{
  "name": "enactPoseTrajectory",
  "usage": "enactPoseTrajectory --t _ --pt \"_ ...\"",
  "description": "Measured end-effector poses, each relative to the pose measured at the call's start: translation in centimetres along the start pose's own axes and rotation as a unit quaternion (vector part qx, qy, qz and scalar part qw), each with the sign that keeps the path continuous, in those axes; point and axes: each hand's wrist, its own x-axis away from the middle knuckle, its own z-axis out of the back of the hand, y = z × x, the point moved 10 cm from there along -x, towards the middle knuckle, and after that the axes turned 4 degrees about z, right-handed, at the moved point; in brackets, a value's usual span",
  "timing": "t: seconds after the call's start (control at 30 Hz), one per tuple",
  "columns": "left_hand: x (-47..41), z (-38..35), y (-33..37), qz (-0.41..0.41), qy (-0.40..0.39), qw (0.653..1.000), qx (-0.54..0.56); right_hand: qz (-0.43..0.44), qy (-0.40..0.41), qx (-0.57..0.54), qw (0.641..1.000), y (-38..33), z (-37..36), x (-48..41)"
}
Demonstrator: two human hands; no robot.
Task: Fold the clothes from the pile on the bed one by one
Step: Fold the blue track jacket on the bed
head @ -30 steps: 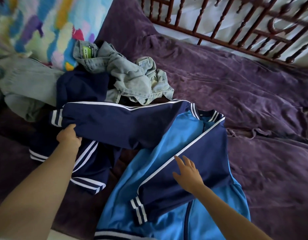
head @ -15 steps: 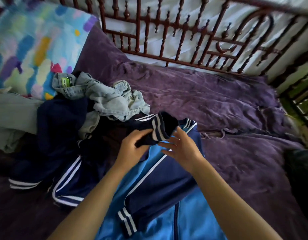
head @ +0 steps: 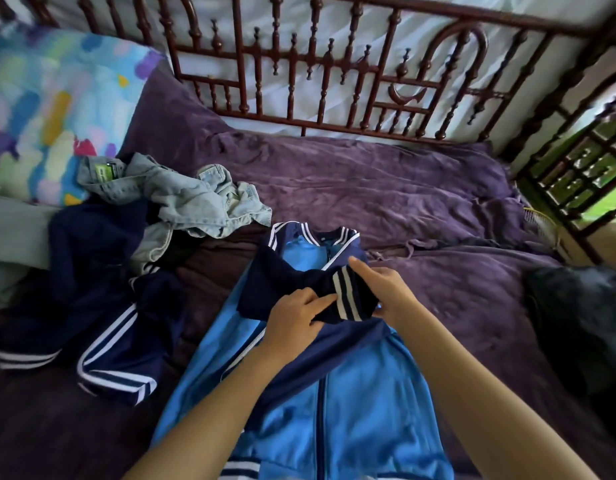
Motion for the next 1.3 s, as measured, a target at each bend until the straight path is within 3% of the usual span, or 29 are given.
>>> enactPoseTrajectory --t 0.07,0.13,0.43,0.63,0.83,0.97,1.17,1.3 --pt "0.5 -0.7 0.8 -0.006 0.001 1.000 -0.021 0.039 0.025 0.110 0.993 0.1 0.8 0.1" --pt "1.0 -1.3 1.2 -0.006 0.005 0.999 -0.040 0.064 0.052 0.150 0.985 0.2 1.7 0.2" --pt "4.1 -5.1 0.7 0.032 -0.019 0.997 -0.060 0.035 0.073 0.000 0.997 5.0 4.1 1.6" --pt "5.5 -7.7 -0.4 0.056 -0.084 0.995 -0.028 0.017 0.078 -0.140 0.987 8.1 5.7 2.2" --pt "7.0 -13.8 -0.9 0.038 -0.244 0.965 -0.093 -0.161 0.124 -0.257 0.945 20.1 9.2 2.2" --pt "10.2 -16.8 -3.1 0.081 -0.345 0.924 -0.140 -0.281 0.215 -0.156 0.922 29.2 13.3 4.2" --pt "12.8 -17.4 -6.7 0.155 -0.364 0.909 -0.132 -0.233 0.144 0.033 0.961 30.6 12.1 1.2" --pt "13.2 -16.8 -8.4 0.198 -0.350 0.906 -0.130 -0.230 0.125 0.085 0.961 30.4 11.4 -1.7"
